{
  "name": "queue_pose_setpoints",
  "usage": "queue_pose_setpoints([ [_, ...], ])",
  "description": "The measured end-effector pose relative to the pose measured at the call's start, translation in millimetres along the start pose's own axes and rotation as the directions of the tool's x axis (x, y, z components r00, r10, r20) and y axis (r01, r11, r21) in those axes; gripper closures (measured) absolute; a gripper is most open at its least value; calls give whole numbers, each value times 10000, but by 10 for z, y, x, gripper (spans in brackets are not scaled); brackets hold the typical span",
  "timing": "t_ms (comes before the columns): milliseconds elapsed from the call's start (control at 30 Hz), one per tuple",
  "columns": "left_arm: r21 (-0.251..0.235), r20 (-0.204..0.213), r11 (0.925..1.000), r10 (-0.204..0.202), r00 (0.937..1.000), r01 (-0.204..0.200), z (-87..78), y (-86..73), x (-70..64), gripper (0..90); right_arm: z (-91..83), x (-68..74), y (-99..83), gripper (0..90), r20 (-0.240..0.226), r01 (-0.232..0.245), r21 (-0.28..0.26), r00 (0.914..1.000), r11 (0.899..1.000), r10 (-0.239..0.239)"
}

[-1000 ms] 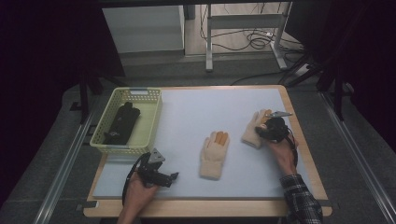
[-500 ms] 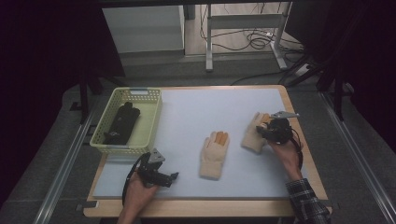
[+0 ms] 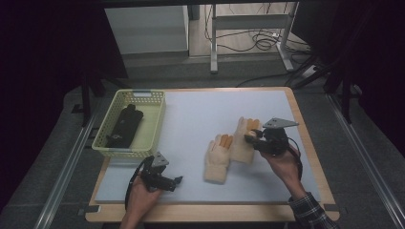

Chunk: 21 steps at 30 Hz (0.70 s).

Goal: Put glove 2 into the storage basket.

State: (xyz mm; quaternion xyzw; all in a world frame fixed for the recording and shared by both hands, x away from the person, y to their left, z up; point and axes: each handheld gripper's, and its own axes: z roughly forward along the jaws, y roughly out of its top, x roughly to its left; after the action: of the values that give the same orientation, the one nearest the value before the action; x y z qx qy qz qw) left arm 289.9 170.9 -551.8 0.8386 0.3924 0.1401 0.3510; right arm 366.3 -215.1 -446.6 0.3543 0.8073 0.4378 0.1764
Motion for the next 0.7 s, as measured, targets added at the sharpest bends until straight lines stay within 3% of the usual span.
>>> queue_pose_setpoints([
  [133,21,-9,10000,47,10000,-47,-1,1,3,15,93,282,37,585,-741,70,-28,9972,10000,-72],
  [167,21,-9,10000,47,10000,-47,-1,1,3,15,93,282,37,585,-741,70,-28,9972,10000,-72],
  [333,4,-10,10000,34,10000,-34,-1,0,2,15,263,551,38,583,-1223,147,124,9924,9998,-130],
  [467,2,-8,10000,36,10000,-36,-1,0,2,15,396,687,-7,581,-1146,189,210,9933,9996,-164],
  [533,1,-10,10000,26,10000,-26,-1,0,1,15,496,750,-93,575,-803,357,306,9962,9989,-332],
  [700,19,5,10000,30,10000,-30,-2,0,1,15,605,793,-278,543,-449,581,703,9975,9958,-551],
])
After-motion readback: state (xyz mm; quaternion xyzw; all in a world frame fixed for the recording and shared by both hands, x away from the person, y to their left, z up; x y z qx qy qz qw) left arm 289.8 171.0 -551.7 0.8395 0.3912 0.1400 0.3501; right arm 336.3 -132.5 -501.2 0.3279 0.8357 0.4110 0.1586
